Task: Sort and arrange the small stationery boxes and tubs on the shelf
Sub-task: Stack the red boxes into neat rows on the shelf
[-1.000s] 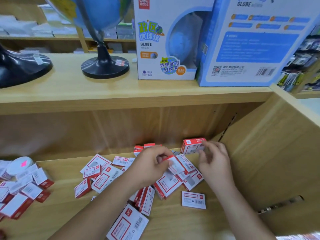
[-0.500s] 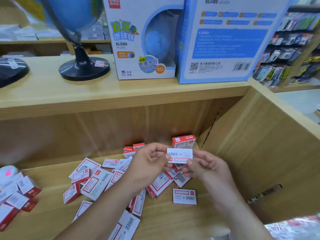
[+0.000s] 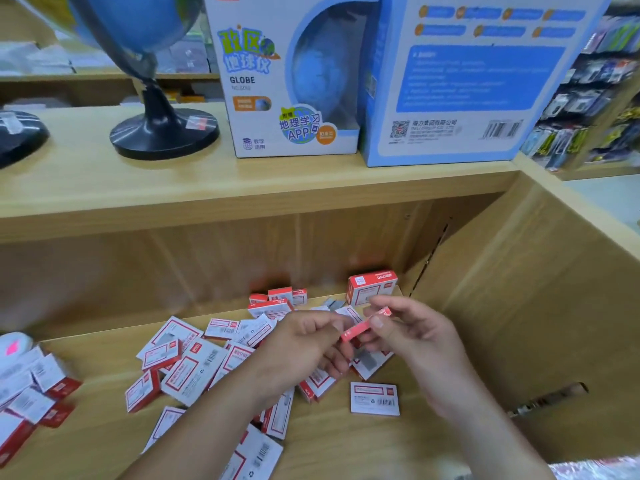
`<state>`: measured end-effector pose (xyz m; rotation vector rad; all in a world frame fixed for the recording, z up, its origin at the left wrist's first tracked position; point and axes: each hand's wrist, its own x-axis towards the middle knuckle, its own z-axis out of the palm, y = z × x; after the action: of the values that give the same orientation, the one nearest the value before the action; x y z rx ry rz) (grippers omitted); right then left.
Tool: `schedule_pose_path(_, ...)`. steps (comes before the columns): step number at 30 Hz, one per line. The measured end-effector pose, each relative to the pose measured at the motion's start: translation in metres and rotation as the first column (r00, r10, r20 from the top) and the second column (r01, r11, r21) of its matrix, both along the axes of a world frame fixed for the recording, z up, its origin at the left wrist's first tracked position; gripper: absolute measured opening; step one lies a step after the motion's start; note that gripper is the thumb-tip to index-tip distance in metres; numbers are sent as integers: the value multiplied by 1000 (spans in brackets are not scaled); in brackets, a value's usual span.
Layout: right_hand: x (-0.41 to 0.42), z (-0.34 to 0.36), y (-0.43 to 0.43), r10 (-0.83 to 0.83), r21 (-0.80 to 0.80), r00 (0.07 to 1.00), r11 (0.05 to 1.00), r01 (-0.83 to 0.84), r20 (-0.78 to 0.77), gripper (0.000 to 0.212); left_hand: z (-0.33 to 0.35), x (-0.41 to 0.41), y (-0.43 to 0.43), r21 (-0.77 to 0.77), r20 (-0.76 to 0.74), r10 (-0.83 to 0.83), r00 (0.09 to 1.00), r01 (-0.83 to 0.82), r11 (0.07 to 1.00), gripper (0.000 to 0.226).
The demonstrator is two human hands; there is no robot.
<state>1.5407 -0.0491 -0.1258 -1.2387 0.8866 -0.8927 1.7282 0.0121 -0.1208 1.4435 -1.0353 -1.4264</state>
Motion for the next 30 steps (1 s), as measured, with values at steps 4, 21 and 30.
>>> schedule_pose_path(4, 6, -2, 0, -120, 38, 991, 992, 122, -62, 24, -9, 10, -3, -105, 163, 77, 984, -60, 993, 18)
schedule_pose_path(21, 12, -59, 14, -105, -224, 514, 959, -176, -851, 66, -29, 88, 44, -275, 921, 303, 244, -144, 951, 29)
schedule_pose_path(30, 19, -50, 25, -150, -226, 498, 969, -95, -854, 48, -47, 25, 31, -86, 954, -10, 298, 307, 948, 61)
